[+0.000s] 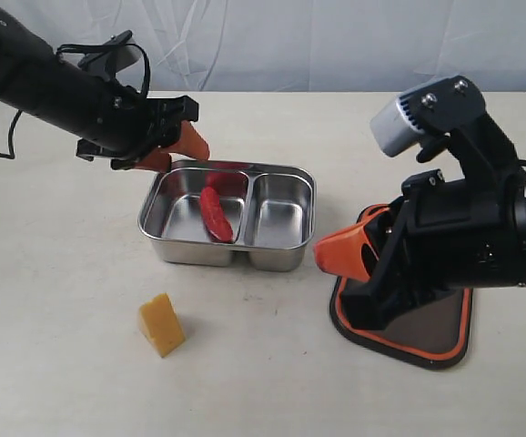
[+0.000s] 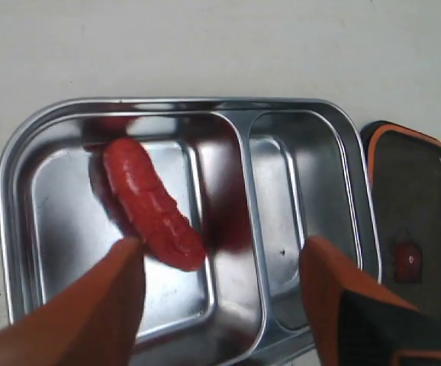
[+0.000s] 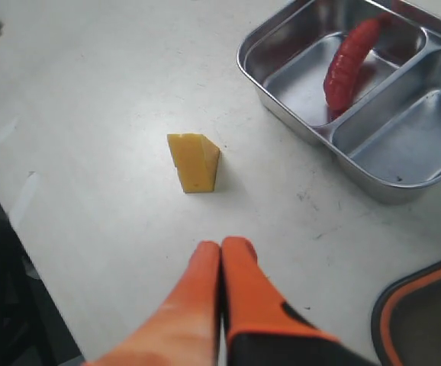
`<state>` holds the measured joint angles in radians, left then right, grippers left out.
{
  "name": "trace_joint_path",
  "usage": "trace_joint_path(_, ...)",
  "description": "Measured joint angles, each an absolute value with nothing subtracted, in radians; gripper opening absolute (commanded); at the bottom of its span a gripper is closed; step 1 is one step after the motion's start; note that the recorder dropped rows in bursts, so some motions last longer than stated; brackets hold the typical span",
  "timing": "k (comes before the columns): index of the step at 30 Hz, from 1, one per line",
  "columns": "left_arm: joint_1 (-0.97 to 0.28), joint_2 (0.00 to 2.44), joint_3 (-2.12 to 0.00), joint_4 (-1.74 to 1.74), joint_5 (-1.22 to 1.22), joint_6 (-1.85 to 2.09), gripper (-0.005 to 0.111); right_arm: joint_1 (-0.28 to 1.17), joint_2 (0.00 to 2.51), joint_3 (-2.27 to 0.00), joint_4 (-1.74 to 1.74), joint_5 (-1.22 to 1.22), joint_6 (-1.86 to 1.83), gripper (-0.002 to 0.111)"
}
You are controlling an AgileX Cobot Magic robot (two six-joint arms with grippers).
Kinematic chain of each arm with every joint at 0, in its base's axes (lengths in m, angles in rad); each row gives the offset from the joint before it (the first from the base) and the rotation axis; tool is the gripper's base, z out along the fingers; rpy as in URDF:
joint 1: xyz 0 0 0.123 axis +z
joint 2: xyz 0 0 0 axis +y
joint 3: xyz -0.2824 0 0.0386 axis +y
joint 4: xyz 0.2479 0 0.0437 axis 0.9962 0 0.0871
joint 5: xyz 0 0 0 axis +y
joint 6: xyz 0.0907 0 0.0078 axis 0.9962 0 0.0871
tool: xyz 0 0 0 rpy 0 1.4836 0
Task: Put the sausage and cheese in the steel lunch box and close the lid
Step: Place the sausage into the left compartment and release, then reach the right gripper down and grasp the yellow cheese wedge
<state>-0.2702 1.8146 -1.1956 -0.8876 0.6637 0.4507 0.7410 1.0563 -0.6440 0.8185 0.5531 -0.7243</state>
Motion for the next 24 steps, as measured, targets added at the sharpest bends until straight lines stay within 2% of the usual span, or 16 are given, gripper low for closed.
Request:
trace_joint_path(2,-0.270,1.815,-1.196,-0.883,0.683,0.451,0.036,0.741,1.056,-0.644,0.818,0.552,-0.722,0.000)
trace_joint_path(5,-0.270,1.810,-1.196,-0.857,0.711,0.453,0.003,0.741,1.056,-0.644,0.818,0.555,-0.722,0.000)
trace_joint_path(6,-0.270,1.798,-1.196,-0.845,0.716,0.453,0.001,0.741,1.056,-0.644,0.818,0.558,-0.722,0.001)
trace_joint_path(9,-0.270,1.740,-1.196,-0.805,0.720,0.476,0.000,0.741,1.058,-0.644,0.828,0.573,-0.722,0.010)
trace_joint_path(13,-0.270,1.613,-1.196,-0.753,0.700,0.493,0.000,0.743,1.085,-0.644,0.878,0.610,-0.769,0.037)
trace_joint_path(15,-0.270,1.533,-1.196,-0.703,0.671,0.493,0.000,0.759,1.115,-0.644,0.923,0.614,-0.822,0.047)
trace_joint_path(19,-0.270,1.378,-1.196,-0.541,0.604,0.409,0.000,0.844,1.188,-0.644,0.994,0.540,-0.931,0.049)
trace_joint_path(24,-0.270,1.222,-1.180,-0.216,0.578,0.168,0.000,0.993,1.310,-0.650,1.013,0.311,-1.032,0.049)
